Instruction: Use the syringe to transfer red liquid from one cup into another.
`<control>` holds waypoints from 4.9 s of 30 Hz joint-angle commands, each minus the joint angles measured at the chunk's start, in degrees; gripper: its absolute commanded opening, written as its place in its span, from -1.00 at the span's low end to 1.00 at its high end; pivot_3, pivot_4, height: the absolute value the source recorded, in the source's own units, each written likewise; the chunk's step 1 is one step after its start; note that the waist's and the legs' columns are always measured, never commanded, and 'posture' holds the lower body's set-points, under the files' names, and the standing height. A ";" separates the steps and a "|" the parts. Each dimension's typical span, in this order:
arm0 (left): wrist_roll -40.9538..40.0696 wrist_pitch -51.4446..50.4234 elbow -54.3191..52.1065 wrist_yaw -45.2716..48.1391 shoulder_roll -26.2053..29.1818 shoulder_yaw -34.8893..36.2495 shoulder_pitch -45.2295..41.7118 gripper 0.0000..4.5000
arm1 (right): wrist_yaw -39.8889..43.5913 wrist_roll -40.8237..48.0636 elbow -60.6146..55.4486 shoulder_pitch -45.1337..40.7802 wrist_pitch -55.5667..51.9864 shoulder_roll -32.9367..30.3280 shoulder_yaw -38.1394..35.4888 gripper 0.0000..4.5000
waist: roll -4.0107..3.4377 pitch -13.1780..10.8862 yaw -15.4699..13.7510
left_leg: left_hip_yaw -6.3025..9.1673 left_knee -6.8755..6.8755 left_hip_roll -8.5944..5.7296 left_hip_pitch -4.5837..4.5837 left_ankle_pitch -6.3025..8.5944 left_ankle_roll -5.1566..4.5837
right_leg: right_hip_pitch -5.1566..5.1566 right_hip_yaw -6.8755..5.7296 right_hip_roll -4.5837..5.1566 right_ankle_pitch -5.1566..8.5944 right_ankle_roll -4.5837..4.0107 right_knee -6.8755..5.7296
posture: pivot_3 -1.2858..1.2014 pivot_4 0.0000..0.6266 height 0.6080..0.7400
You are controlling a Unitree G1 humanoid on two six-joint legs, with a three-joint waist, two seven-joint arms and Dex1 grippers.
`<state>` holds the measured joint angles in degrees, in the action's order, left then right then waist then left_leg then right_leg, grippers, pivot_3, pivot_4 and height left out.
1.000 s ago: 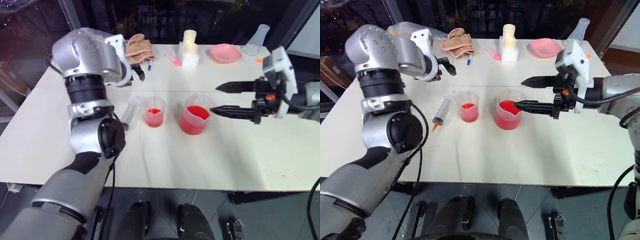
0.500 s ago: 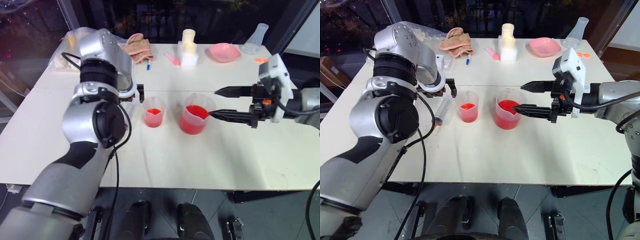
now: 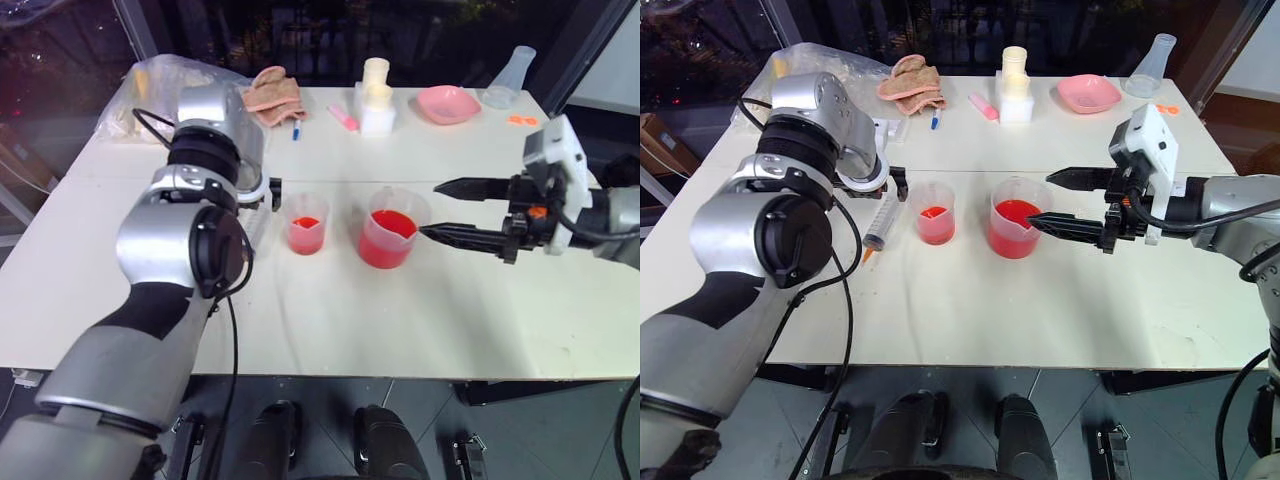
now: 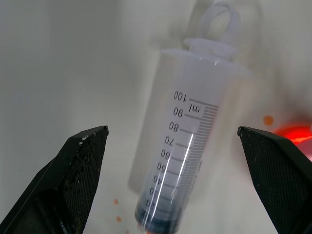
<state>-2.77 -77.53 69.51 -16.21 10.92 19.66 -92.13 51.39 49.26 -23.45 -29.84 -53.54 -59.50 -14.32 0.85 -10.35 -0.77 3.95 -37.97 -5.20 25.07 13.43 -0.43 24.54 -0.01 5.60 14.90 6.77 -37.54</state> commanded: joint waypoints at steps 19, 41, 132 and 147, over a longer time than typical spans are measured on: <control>1.00 13.67 5.58 7.71 -0.91 -5.87 5.00 0.88 | -2.46 2.44 -3.08 0.24 -1.64 -1.82 -3.47 0.71 | -0.01 0.01 -0.03 | 0.00 -0.03 0.00 0.03 0.00 -0.01 | 0.02 0.00 0.00 0.00 0.00 -0.03 | 0.03 -0.52 1.00; 3.06 18.67 1.20 8.59 5.91 -9.27 4.49 -0.33 | -3.34 2.14 -3.21 0.02 -1.42 -1.32 -3.19 0.71 | 0.00 0.02 0.25 | -0.14 -0.14 0.02 0.01 0.01 -0.03 | 0.26 0.04 0.00 0.00 0.00 -0.54 | 0.03 -0.52 1.00; -9.92 75.94 -48.09 56.45 -16.70 -30.66 49.37 -0.33 | -53.36 34.15 3.40 -8.57 4.67 20.00 3.53 -0.97 | -0.12 0.09 -1.09 | -0.68 -0.21 0.12 -0.33 0.27 -0.75 | -0.08 0.61 -0.12 -0.01 -0.04 -0.28 | 0.03 -0.52 1.00; -8.18 77.42 -44.55 58.17 -15.49 -31.89 51.05 -0.33 | -52.48 33.61 3.67 -11.35 4.30 19.53 -0.03 -0.97 | -0.12 0.09 -0.72 | -0.67 -0.20 0.12 -0.33 0.27 -0.75 | -0.07 0.61 -0.10 -0.01 -0.04 -0.28 | 0.03 -0.52 1.00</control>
<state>-13.11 1.01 23.98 40.39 -4.41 -9.02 -42.37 -2.74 81.26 -17.44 -36.95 -51.52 -39.55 -10.22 0.74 -10.26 -1.48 3.28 -38.17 -5.08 24.73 13.70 -1.18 24.47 0.60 5.50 14.90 6.72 -37.82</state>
